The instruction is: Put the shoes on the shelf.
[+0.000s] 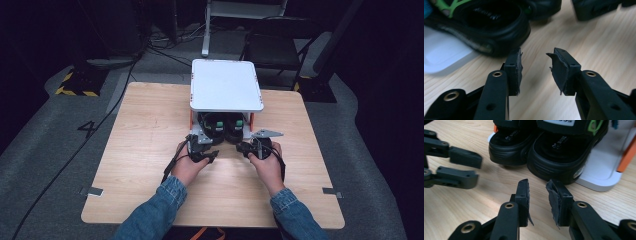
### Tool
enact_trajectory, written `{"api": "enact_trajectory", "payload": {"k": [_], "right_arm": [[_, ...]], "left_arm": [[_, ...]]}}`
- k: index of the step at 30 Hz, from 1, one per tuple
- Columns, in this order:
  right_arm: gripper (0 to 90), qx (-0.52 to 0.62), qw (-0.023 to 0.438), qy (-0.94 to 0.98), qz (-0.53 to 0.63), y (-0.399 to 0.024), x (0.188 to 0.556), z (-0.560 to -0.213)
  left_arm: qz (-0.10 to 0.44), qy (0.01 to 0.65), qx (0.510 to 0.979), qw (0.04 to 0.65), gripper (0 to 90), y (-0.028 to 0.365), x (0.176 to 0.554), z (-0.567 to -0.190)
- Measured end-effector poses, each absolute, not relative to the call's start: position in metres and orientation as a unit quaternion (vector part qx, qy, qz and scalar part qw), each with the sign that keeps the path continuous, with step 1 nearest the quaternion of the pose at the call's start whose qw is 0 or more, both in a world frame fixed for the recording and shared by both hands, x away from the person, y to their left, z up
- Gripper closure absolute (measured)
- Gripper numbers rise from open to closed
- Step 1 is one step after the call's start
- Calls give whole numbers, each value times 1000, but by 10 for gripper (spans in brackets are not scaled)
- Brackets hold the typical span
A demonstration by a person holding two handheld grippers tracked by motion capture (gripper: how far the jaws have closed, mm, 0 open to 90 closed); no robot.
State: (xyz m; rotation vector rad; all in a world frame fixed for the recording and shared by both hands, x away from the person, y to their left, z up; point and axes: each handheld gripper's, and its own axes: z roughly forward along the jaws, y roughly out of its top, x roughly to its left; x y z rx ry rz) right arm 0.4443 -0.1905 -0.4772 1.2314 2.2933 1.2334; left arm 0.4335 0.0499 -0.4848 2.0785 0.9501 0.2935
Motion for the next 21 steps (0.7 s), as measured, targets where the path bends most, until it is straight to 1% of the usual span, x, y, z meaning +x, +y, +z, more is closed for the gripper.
{"api": "enact_trajectory", "payload": {"k": [2, 3, 4, 6, 10, 12, 16, 19, 21], "right_arm": [[701, 425, 132, 791, 420, -188, 448, -481], [695, 429, 135, 790, 417, -188, 450, -482], [686, 434, 139, 787, 416, -188, 451, -484], [659, 445, 153, 783, 407, -189, 453, -486], [577, 461, 167, 771, 406, -191, 458, -491], [569, 458, 163, 769, 414, -191, 459, -492], [554, 445, 171, 775, 416, -185, 461, -491], [557, 438, 173, 784, 405, -182, 467, -493], [575, 438, 178, 782, 406, -182, 471, -493]], "left_arm": [[116, 387, 821, 404, 617, 47, 439, -487], [115, 392, 820, 402, 660, 48, 440, -486], [110, 396, 819, 401, 670, 48, 441, -485], [110, 397, 818, 401, 670, 49, 441, -485], [129, 402, 818, 390, 655, 46, 440, -484], [139, 403, 818, 386, 637, 46, 441, -485], [141, 416, 809, 391, 607, 50, 444, -487], [144, 419, 804, 395, 590, 51, 448, -489], [147, 422, 800, 400, 586, 52, 451, -491]]}}
